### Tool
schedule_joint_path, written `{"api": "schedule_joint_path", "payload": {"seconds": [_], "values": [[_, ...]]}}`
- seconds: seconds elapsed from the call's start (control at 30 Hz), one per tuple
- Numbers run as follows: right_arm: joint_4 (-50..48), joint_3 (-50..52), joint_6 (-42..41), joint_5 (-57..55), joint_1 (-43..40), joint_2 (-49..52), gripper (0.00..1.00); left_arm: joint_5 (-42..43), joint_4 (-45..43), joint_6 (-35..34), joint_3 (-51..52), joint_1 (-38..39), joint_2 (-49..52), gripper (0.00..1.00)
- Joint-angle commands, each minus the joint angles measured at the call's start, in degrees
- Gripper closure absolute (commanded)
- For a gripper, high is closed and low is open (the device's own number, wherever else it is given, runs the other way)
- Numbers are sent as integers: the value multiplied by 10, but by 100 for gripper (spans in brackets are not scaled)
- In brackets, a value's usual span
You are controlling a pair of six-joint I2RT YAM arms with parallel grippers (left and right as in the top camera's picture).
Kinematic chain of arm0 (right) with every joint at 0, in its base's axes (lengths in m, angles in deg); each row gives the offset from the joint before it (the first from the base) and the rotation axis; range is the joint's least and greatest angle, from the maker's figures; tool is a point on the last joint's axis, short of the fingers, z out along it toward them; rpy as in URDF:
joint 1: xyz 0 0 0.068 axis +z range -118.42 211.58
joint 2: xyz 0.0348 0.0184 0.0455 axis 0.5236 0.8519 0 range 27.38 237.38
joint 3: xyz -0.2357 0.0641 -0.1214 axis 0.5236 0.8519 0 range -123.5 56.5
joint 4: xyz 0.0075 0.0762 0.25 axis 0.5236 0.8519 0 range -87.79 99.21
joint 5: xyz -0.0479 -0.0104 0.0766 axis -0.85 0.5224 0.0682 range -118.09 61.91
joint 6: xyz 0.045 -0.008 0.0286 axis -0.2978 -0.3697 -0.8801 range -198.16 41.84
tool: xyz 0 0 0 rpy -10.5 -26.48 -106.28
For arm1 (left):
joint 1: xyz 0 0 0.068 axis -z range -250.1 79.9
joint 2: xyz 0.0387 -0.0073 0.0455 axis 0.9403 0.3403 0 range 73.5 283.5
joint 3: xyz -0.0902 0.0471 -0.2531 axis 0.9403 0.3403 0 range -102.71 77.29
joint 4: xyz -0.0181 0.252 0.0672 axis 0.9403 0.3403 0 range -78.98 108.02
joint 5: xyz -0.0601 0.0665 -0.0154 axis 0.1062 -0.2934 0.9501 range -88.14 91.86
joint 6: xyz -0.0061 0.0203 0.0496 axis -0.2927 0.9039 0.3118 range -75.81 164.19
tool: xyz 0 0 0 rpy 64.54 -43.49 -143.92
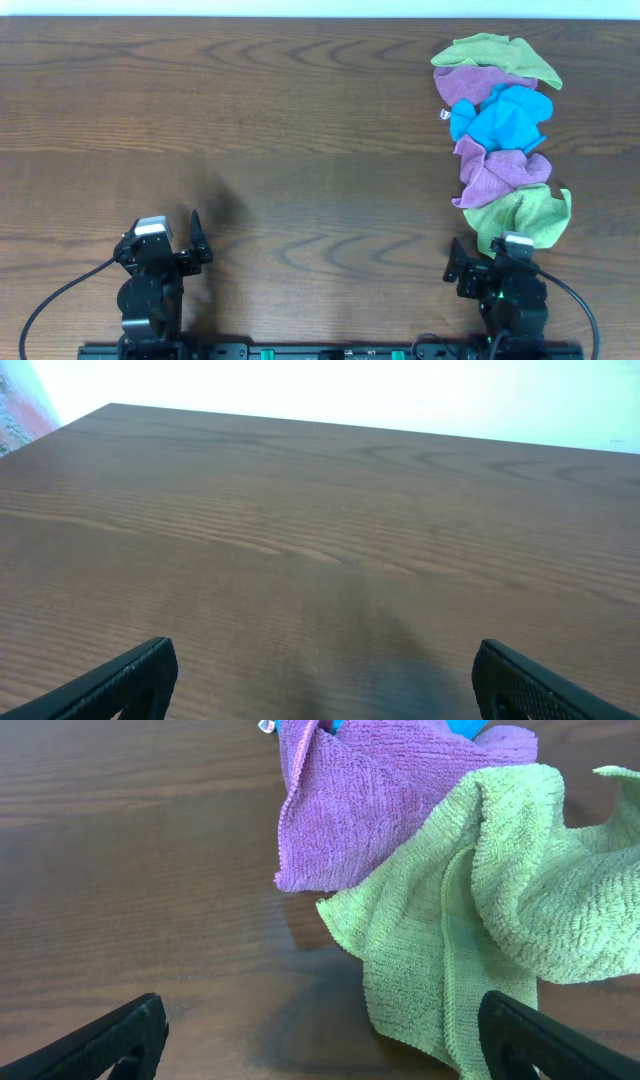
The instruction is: Fold the cloth
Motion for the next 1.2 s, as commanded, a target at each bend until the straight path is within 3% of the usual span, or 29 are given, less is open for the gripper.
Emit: {"api": "schedule_joint_path", "payload": {"seconds": [0.0,0.43,0.6,0.67,0.73,0.83,0.97,1.17], "values": [[0,5,-6,1,-5,-7,1,2,5,6,14,2,-3,5],[-13,5,-16,5,-5,-7,1,2,5,6,14,2,-3,5],[-79,5,-209,94,-5,-7,1,2,5,6,14,2,-3,5],[-82,5,-212,63,-5,-7,1,2,5,6,14,2,-3,5],[-108,5,-270,35,-5,-6,1,2,5,6,14,2,-3,5],[-152,5,-262,3,-6,4,1,2,5,6,14,2,-3,5],[-204,5,-219,-6,-14,80,1,2,5,6,14,2,-3,5],[-271,-44,-192,-17,-70,316,1,2,5,6,14,2,-3,5]]}}
